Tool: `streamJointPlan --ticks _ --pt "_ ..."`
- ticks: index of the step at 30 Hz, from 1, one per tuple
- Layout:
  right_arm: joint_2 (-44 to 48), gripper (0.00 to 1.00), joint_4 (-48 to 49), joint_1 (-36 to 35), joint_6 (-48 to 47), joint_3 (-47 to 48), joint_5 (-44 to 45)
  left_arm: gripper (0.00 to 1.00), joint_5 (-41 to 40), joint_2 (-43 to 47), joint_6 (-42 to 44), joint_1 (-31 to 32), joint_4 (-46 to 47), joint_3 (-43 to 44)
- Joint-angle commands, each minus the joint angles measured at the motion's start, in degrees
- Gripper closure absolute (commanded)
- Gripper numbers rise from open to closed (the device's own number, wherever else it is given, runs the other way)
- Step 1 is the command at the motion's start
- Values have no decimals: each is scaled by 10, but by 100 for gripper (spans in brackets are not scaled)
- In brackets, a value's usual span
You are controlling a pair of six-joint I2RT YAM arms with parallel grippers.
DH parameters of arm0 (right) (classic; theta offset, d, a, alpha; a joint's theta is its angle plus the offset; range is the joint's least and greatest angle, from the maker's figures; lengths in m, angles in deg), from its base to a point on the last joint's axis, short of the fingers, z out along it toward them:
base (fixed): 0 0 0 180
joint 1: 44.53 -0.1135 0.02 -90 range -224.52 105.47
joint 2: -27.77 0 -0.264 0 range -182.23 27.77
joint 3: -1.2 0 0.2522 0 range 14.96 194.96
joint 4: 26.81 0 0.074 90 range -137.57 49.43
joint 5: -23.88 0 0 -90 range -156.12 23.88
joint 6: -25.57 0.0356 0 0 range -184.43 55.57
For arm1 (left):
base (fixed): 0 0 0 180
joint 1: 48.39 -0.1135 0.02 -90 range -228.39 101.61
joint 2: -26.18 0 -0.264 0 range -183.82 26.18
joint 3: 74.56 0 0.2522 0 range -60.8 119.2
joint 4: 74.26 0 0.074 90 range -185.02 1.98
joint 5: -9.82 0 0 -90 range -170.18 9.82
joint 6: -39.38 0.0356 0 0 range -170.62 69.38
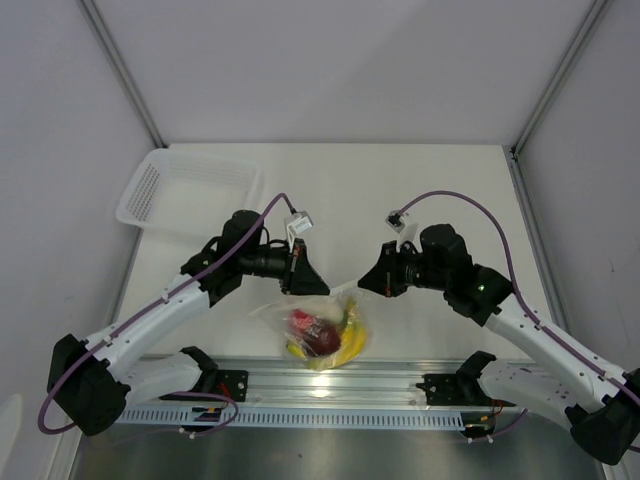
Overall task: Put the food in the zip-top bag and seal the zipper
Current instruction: Zip the zipper food storage bag at the center of the board.
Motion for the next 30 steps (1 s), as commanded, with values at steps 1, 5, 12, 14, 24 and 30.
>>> streamJointPlan --ticks 1,5,12,14,24,30 --pt "15 100 -13 13 -13 0 34 100 16 25 16 -8 -15 2" --pt "19 100 -20 19 -19 2 33 99 20 29 20 -14 -21 2" --pt "17 100 -31 29 -26 7 28 99 17 46 31 -21 -39 -2" --pt "17 100 -34 31 -27 6 28 99 18 49 33 -25 -44 -3" --pt "22 100 -43 37 -30 6 35 99 21 57 36 -35 -46 -13" --pt "32 100 -56 46 -28 7 47 100 22 61 37 -42 -48 -21"
